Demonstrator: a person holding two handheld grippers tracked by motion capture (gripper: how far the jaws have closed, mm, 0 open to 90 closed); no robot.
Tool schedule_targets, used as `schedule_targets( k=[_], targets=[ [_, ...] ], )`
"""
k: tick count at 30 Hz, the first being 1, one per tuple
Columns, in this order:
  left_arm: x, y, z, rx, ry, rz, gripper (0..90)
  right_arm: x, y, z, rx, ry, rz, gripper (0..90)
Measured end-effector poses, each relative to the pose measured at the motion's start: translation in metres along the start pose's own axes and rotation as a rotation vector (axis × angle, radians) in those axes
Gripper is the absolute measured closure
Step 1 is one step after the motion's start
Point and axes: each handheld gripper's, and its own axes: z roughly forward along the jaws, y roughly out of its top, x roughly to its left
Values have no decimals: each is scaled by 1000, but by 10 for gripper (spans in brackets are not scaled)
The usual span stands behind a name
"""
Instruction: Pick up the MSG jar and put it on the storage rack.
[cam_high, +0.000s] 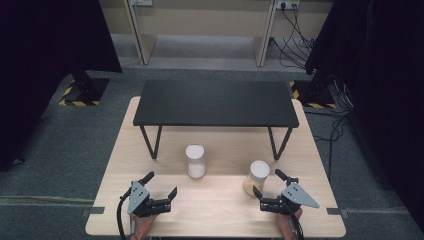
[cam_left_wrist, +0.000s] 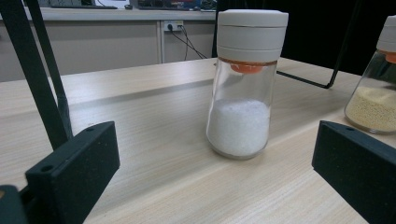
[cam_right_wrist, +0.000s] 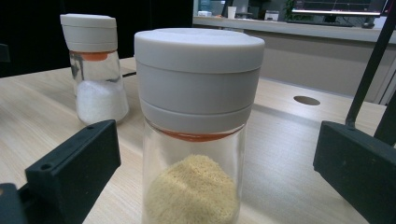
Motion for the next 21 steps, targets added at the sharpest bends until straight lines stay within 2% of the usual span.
schedule_targets(
  k=[21],
  targets=[
    [2,0,1,-4,-2,-10,1,-2,-2,-1,-11,5,4,4]
  ],
)
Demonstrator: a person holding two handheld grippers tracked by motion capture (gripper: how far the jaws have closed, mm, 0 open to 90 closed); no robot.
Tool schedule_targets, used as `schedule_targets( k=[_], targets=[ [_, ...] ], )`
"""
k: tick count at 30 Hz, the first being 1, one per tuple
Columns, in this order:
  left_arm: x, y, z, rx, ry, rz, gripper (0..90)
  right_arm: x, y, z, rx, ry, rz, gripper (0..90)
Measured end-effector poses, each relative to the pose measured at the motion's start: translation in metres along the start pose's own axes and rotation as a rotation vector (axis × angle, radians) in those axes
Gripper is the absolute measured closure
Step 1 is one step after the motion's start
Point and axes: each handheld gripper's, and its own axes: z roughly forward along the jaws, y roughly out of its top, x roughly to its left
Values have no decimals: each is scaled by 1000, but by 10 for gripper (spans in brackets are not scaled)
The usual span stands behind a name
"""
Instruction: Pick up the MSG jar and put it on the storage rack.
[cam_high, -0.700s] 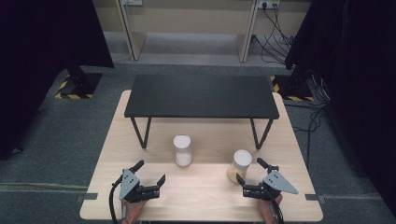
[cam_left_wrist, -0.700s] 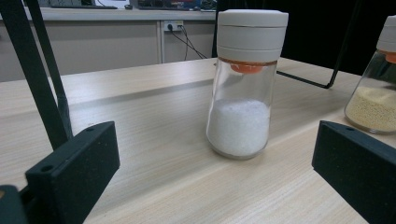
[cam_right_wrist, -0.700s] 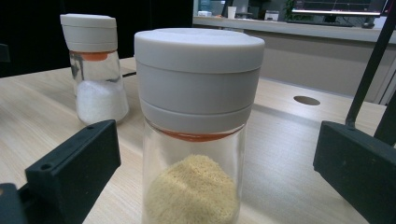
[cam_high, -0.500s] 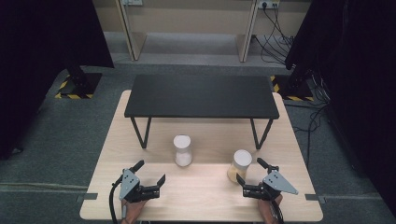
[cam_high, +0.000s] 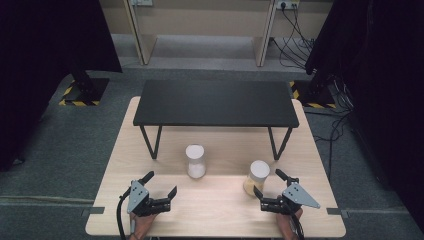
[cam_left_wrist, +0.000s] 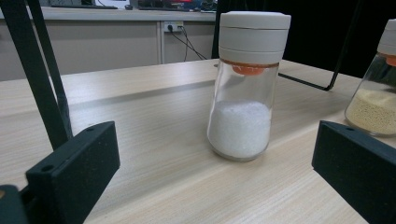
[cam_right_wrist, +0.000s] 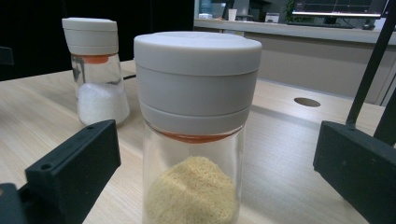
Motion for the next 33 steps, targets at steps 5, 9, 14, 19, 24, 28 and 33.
schedule_targets(
  k=[5,9,14,19,24,28,33],
  targets=[
    [0,0,0,-3,3,-4,1,1,-1,-1,-5,2,-5,4],
    [0,0,0,-3,2,-2,1,0,-1,-1,-10,5,-8,4],
    [-1,-1,-1,-4,0,-1,0,0,-1,-1,-11,11,-13,4],
    [0,0,-1,-1,-2,4,0,1,-1,-1,-11,11,-20,4],
    [0,0,-1,-1,-5,8,1,2,-1,-1,-11,9,-24,4],
    [0,0,0,-1,-5,6,1,1,-1,-1,-11,9,-22,4],
    [-1,0,0,1,-3,11,1,2,-1,-1,-11,9,-25,4]
  ],
)
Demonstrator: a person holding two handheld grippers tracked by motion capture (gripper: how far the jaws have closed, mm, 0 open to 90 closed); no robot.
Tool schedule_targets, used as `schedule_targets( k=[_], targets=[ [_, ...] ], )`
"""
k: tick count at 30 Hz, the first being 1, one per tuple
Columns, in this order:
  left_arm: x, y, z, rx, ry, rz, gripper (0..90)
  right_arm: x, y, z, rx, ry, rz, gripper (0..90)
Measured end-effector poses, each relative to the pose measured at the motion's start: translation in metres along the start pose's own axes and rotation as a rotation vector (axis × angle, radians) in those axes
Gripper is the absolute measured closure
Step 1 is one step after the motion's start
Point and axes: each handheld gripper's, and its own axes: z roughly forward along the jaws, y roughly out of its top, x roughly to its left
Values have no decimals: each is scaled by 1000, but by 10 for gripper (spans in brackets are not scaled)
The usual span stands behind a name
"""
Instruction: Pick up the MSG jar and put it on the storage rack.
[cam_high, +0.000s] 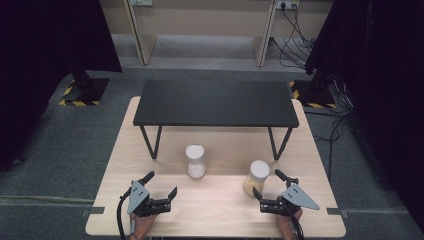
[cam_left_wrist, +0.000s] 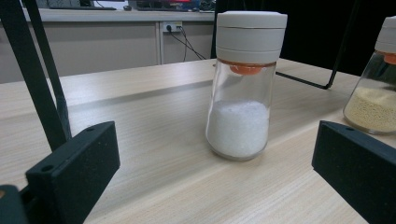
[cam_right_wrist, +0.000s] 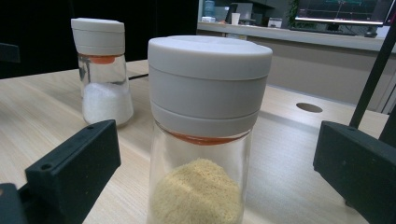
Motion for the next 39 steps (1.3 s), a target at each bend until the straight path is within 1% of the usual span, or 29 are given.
schedule_targets(
  k=[16,21,29,34,36,39],
  targets=[
    [0,-1,-1,-10,0,0,0,0,0,0,-2,2,-8,4],
    [1,-2,-1,-19,-5,-10,0,1,0,0,-2,0,-9,4],
    [-1,-1,-1,-18,-4,9,0,1,0,0,-2,1,-12,4],
    [0,-1,0,-23,3,0,0,1,0,0,-1,0,-13,5],
    [0,-1,0,-22,7,-10,0,1,0,0,-1,1,-13,5],
    [0,0,0,-23,7,-8,0,0,0,0,-1,5,-11,5]
  ],
)
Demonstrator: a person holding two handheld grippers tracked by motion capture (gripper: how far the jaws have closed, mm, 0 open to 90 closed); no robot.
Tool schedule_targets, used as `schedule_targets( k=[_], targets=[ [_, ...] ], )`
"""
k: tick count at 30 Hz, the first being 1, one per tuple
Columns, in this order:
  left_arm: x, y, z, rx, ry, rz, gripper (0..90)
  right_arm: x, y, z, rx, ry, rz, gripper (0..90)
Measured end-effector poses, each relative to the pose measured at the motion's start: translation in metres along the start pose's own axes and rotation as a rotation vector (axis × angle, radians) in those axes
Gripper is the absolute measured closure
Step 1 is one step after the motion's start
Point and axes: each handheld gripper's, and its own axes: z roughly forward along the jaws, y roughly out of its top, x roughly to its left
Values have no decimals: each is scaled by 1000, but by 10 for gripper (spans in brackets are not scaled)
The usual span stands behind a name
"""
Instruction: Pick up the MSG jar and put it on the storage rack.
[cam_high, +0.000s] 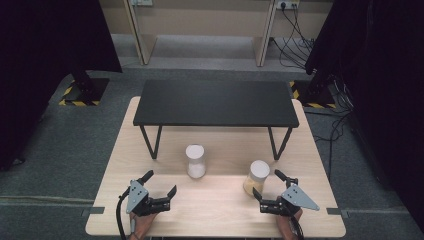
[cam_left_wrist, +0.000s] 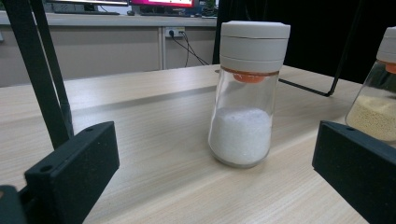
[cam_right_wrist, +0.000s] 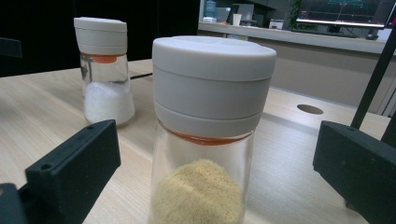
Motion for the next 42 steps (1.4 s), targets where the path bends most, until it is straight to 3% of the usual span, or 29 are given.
schedule_targets(
  k=[13,18,27,42],
  targets=[
    [-6,7,18,-29,-21,-24,0,1,1,0,4,1,-8,5],
    [-15,13,35,-8,-15,23,0,1,1,0,5,3,-10,5],
    [-23,20,55,-8,-5,17,0,1,2,1,9,8,-15,5],
    [-36,32,80,20,-25,48,1,0,2,1,10,10,-14,5]
  ],
)
